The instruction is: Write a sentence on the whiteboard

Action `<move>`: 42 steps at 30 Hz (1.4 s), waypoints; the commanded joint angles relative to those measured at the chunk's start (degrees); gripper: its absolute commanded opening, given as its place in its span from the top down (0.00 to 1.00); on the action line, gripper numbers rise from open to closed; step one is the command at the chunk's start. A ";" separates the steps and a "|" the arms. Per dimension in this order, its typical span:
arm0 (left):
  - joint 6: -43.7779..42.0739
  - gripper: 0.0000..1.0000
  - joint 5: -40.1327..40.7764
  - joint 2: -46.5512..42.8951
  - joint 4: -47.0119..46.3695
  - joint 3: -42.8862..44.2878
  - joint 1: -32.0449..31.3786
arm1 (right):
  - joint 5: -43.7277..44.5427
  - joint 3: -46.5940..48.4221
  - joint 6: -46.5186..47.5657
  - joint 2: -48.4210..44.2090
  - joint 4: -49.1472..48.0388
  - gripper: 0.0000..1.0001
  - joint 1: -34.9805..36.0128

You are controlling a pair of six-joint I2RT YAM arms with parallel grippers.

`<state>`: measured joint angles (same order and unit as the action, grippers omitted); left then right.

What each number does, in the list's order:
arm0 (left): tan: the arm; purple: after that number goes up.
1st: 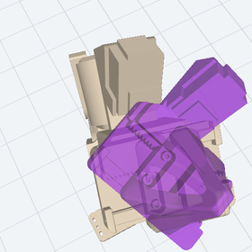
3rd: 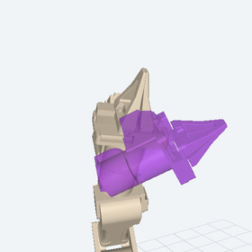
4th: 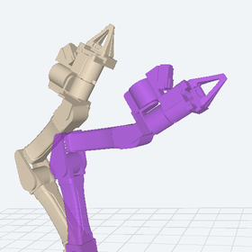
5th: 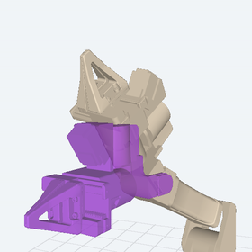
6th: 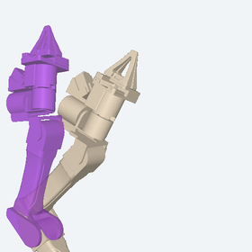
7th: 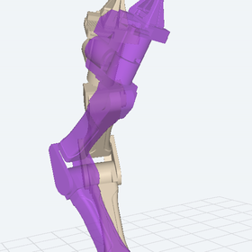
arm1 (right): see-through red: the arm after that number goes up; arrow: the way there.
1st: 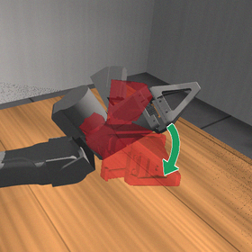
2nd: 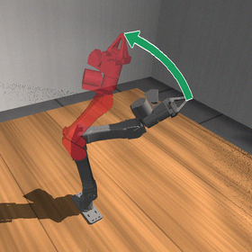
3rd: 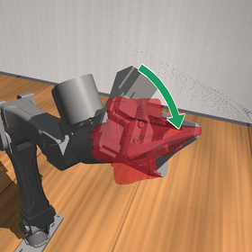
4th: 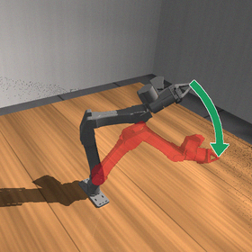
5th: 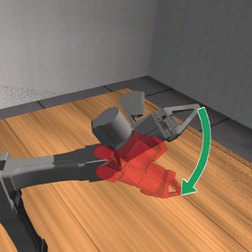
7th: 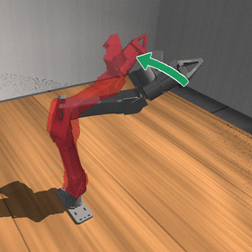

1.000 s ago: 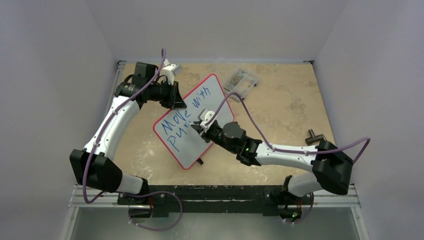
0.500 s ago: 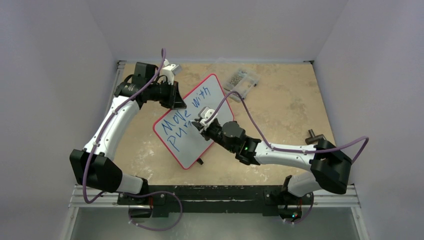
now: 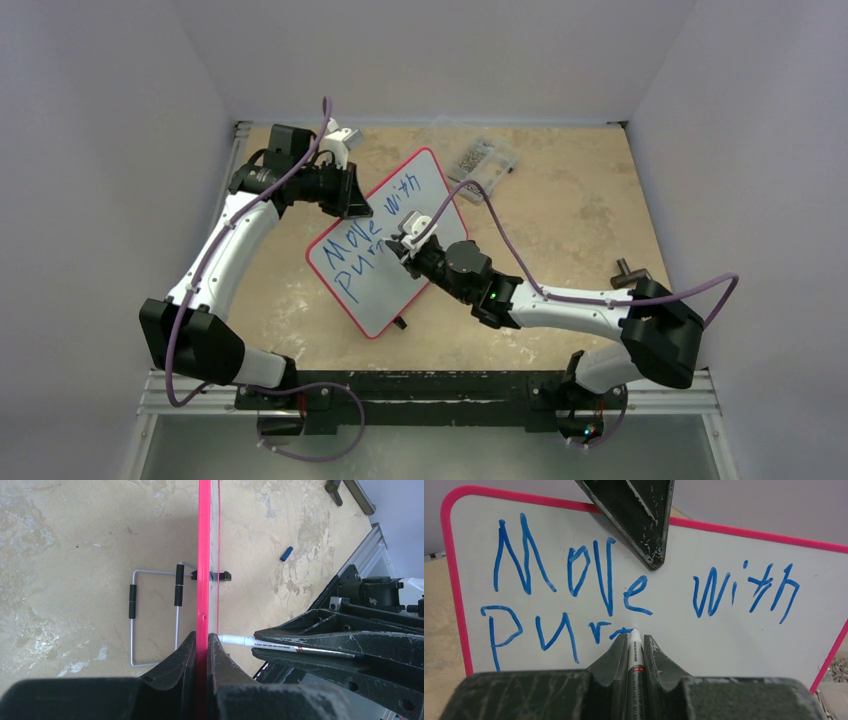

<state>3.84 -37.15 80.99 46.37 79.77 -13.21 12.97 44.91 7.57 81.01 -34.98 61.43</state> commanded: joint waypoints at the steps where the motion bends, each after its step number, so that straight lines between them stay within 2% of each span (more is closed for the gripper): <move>1: -0.92 1.00 1.55 -1.97 -2.28 0.13 0.03 | 0.80 0.54 -0.35 -0.60 -0.85 1.00 -0.52; 19: -0.98 1.00 1.60 -2.04 -2.18 0.22 0.03 | 0.28 -1.04 -1.70 -2.43 1.20 1.00 -0.52; 42: -0.92 1.00 1.62 -1.92 -2.27 0.30 0.03 | -5.53 -1.31 -3.02 -2.61 1.04 1.00 -0.43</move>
<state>3.84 -37.19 80.97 46.37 79.77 -13.21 8.21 44.05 5.37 80.29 -33.63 61.01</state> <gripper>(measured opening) 0.055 0.092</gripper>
